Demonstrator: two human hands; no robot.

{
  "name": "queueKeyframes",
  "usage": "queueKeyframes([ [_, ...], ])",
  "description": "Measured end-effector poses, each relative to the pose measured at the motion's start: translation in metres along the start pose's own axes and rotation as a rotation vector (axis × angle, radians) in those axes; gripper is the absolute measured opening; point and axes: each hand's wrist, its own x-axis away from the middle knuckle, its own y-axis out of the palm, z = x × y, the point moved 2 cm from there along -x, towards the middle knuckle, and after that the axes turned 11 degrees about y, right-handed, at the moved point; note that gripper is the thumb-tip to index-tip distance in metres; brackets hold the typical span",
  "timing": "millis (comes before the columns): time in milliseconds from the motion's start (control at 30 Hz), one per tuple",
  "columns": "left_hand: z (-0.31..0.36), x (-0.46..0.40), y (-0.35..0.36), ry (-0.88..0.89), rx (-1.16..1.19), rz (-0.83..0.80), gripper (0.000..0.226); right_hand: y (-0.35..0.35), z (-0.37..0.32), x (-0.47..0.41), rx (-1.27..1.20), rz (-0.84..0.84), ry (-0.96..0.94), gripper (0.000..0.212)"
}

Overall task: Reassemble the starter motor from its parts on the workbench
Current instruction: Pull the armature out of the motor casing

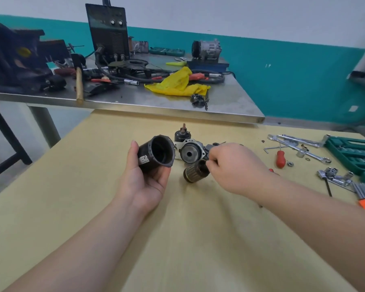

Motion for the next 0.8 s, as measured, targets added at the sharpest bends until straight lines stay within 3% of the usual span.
queueKeyframes([
  [167, 0.003, 0.002, 0.003, -0.068, 0.056, 0.000, 0.059, -0.034, -0.024, -0.014, 0.192, -0.089, -0.042, 0.022],
  [600, -0.004, 0.010, 0.009, -0.243, 0.047, 0.069, 0.065, -0.128, -0.067, -0.004, 0.060, 0.333, -0.262, 0.036],
  [800, -0.006, 0.019, 0.015, -0.270, 0.040, 0.049, 0.067, -0.112, -0.086, 0.008, 0.067, 0.310, -0.376, 0.028],
])
